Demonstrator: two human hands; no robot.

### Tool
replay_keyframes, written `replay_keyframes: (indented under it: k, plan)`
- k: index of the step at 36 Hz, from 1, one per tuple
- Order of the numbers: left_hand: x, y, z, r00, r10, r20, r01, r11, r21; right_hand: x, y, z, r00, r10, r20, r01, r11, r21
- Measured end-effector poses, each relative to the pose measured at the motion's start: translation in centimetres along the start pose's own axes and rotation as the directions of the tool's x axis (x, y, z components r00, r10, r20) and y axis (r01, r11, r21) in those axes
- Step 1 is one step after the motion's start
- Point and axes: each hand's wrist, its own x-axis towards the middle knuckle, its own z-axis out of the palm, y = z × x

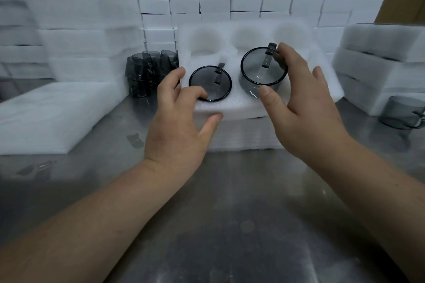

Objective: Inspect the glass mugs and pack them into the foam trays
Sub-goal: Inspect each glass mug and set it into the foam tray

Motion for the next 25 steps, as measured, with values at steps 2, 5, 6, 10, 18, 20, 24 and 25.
replay_keyframes:
  k: [2,5,6,10,18,20,24,25]
  plan:
    - [0.00,-0.01,0.02,1.000,0.004,-0.001,-0.004,1.000,-0.001,-0.05,0.07,-0.03,1.000,-0.004,0.010,0.004,1.000,-0.012]
    - [0.00,0.00,0.01,1.000,0.002,-0.002,-0.002,1.000,-0.004,-0.23,0.05,-0.07,1.000,0.004,0.005,-0.004,1.000,-0.012]
    - [0.00,0.00,0.00,1.000,0.004,-0.001,-0.004,1.000,-0.002,-0.25,0.05,-0.08,1.000,0.008,0.002,-0.008,1.000,-0.015]
    - [0.01,0.00,-0.04,1.000,0.000,0.007,0.000,1.000,-0.001,0.03,0.24,0.01,0.999,0.020,0.038,-0.016,0.995,-0.102]
    - [0.00,0.01,-0.02,1.000,0.001,0.006,-0.001,1.000,-0.005,-0.03,0.19,0.06,0.999,0.017,0.031,-0.012,0.990,-0.139]
    - [0.02,0.00,-0.01,1.000,0.004,0.003,-0.004,1.000,-0.002,-0.09,-0.06,0.02,1.000,-0.003,0.023,0.006,0.990,-0.137]
    - [-0.01,0.06,0.00,1.000,0.009,-0.007,-0.009,1.000,0.007,-0.27,-0.49,0.10,0.997,-0.053,0.059,0.062,0.986,-0.158]
    - [-0.01,0.08,0.01,1.000,0.008,-0.009,-0.008,1.000,0.007,-0.28,-0.53,0.15,0.995,-0.061,0.083,0.074,0.982,-0.171]
